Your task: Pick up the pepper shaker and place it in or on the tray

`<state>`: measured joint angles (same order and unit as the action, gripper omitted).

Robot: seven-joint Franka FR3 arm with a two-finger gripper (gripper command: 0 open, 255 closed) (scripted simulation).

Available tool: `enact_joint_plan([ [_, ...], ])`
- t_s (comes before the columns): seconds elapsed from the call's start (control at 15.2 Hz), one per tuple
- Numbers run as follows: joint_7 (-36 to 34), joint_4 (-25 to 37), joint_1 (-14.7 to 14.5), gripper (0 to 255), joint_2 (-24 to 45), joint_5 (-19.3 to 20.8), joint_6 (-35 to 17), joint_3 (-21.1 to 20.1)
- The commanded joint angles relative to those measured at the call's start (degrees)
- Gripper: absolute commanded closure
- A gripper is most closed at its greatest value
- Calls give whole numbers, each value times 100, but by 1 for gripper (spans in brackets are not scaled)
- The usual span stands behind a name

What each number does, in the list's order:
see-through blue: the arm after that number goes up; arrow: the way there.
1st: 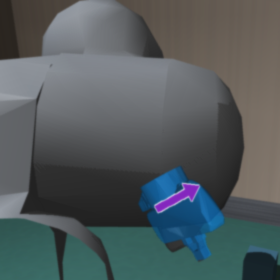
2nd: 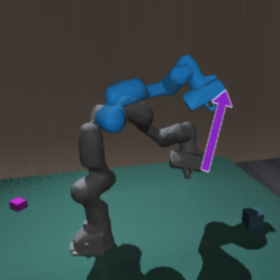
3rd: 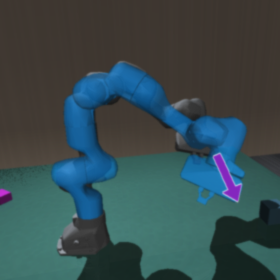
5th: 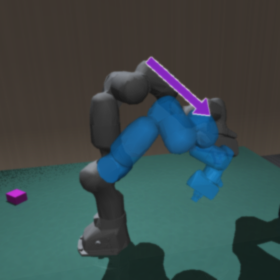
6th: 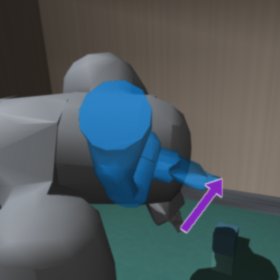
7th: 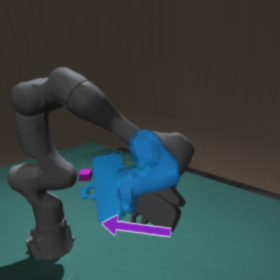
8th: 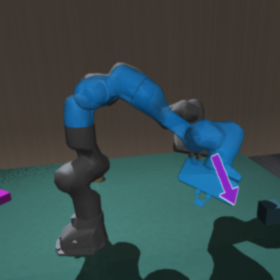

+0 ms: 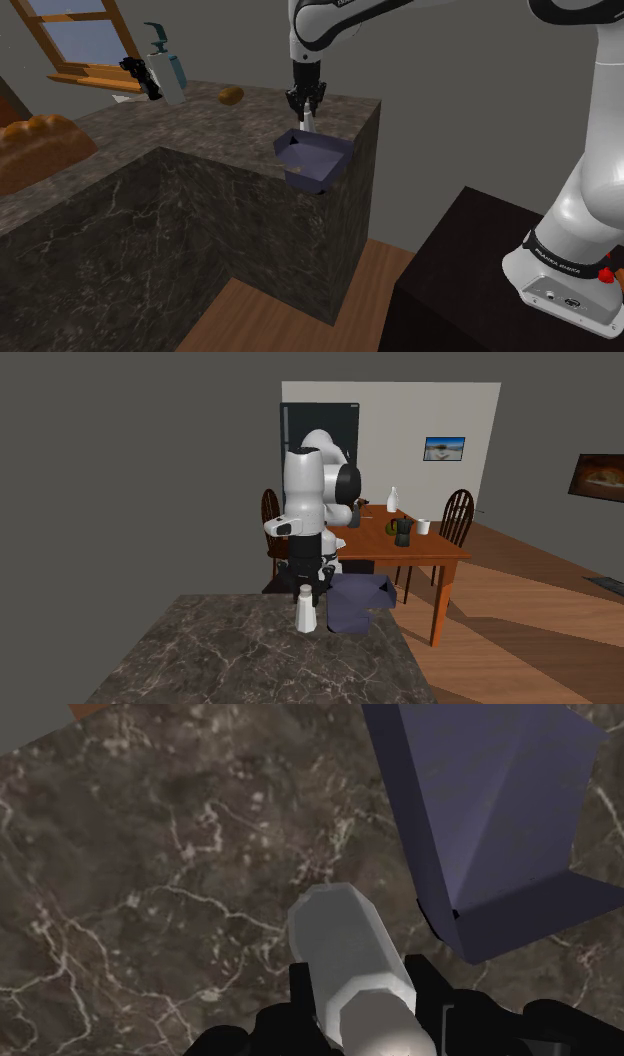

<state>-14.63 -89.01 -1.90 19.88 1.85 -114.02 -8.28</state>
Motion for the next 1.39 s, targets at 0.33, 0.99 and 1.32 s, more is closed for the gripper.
enact_joint_plan([
  [0.33,2,391,-6,255,-48,-9,440,-7],
  [0.99,-3,1212,-29,255,-14,-6,1227,-14],
  [1.32,-9,1727,-50,255,72,6,1657,-17],
])
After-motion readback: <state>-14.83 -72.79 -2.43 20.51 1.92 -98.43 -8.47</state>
